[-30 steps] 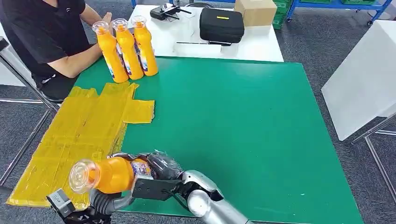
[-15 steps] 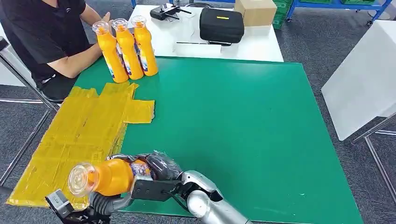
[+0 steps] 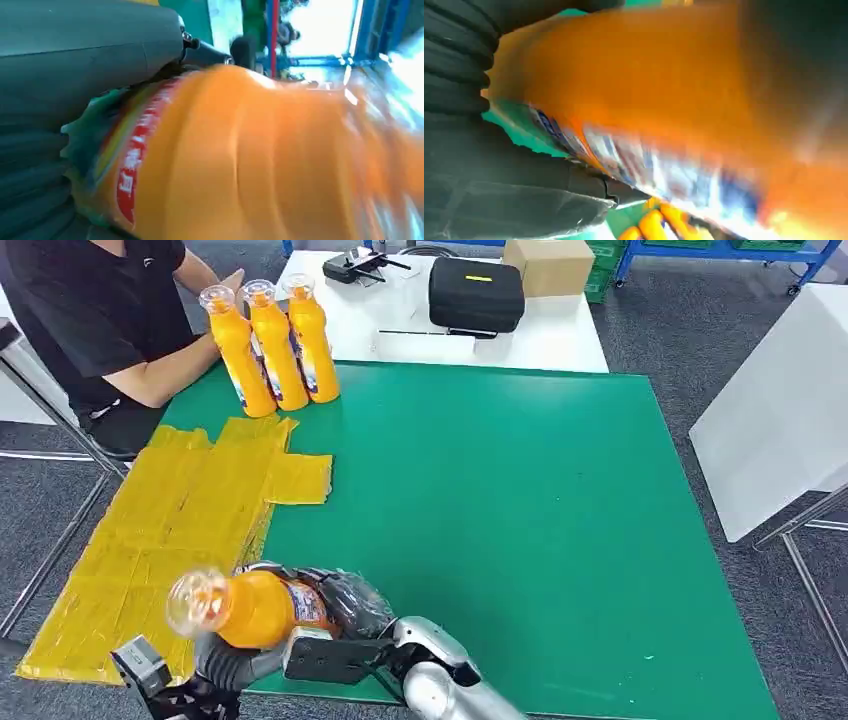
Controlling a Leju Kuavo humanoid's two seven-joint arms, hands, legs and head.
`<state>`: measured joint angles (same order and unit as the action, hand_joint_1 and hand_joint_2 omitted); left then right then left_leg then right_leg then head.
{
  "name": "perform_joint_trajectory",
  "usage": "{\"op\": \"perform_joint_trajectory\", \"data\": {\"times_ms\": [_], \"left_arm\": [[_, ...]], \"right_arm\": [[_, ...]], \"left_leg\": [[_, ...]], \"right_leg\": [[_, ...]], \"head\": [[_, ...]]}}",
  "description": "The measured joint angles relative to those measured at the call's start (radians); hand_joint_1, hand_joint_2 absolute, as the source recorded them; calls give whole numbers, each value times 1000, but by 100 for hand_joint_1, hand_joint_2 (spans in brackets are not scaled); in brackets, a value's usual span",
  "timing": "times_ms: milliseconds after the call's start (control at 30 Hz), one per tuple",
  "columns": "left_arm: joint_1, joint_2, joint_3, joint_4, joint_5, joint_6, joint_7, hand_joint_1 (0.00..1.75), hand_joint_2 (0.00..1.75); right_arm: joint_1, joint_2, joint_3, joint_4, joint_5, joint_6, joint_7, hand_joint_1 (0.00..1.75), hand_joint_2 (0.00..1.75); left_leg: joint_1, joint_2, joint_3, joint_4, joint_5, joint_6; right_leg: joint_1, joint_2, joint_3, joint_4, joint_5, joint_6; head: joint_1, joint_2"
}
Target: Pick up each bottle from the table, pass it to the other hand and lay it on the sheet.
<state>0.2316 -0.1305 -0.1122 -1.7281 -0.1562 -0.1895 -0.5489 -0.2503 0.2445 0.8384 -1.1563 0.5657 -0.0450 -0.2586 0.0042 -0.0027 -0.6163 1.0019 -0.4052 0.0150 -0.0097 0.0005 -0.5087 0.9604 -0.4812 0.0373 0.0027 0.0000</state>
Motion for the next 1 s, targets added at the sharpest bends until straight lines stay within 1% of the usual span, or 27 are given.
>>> {"op": "perform_joint_trajectory", "data": {"times_ms": [133, 333, 467, 533, 700, 800, 867, 900, 1000], "left_arm": [[-27, -7, 34, -19, -205, 163, 11, 175, 175], [-62, -8, 124, -7, -409, 323, 9, 175, 175], [-83, -7, 158, 39, -629, 515, 19, 175, 175], [-98, -3, 164, 78, -733, 618, 42, 175, 175], [-141, 29, 172, 222, -974, 810, 121, 175, 175], [-174, 56, 173, 323, -1157, 871, 203, 175, 175], [-200, 76, 172, 397, -1288, 879, 260, 175, 175], [-213, 84, 172, 435, -1329, 880, 279, 2, 175], [-253, 104, 160, 557, -1383, 883, 324, 0, 175]], "right_arm": [[42, -29, -69, -100, -18, 2, 7, 0, 175], [80, -76, -175, -208, -33, 5, 1, 0, 175], [93, -102, -221, -263, -45, 4, -11, 0, 175], [94, -114, -236, -283, -53, 3, -20, 0, 175], [99, -150, -259, -326, -81, -10, -37, 0, 175], [100, -180, -272, -350, -106, -16, -54, 0, 175], [101, -202, -280, -368, -127, -16, -64, 0, 175], [102, -212, -285, -376, -136, -16, -70, 0, 175], [105, -233, -293, -389, -148, -14, -74, 0, 175]], "left_leg": [[0, 0, 0, 0, 0, 0], [0, 0, 0, 0, 0, 0], [0, 0, 0, 0, 0, 0], [0, 0, 0, 0, 0, 0], [0, 0, 0, 0, 0, 0], [0, 0, 0, 0, 0, 0], [0, 0, 0, 0, 0, 0], [0, 0, 0, 0, 0, 0], [-1, 0, 0, 0, 1, 0]], "right_leg": [[0, 0, 0, 0, 0, 0], [0, 0, 1, 0, 0, 0], [0, 0, 3, 0, 0, 0], [0, 0, 3, 0, 0, 0], [0, 0, 1, 0, 0, 0], [0, 0, 1, 0, 0, 0], [0, 0, 1, 0, 0, 0], [0, 0, 3, 0, 0, 0], [-1, 0, 5, 0, 1, 1]], "head": [[0, 0], [0, 0], [0, 0], [0, 0], [0, 0], [0, 0], [0, 0], [0, 0], [0, 0]]}}
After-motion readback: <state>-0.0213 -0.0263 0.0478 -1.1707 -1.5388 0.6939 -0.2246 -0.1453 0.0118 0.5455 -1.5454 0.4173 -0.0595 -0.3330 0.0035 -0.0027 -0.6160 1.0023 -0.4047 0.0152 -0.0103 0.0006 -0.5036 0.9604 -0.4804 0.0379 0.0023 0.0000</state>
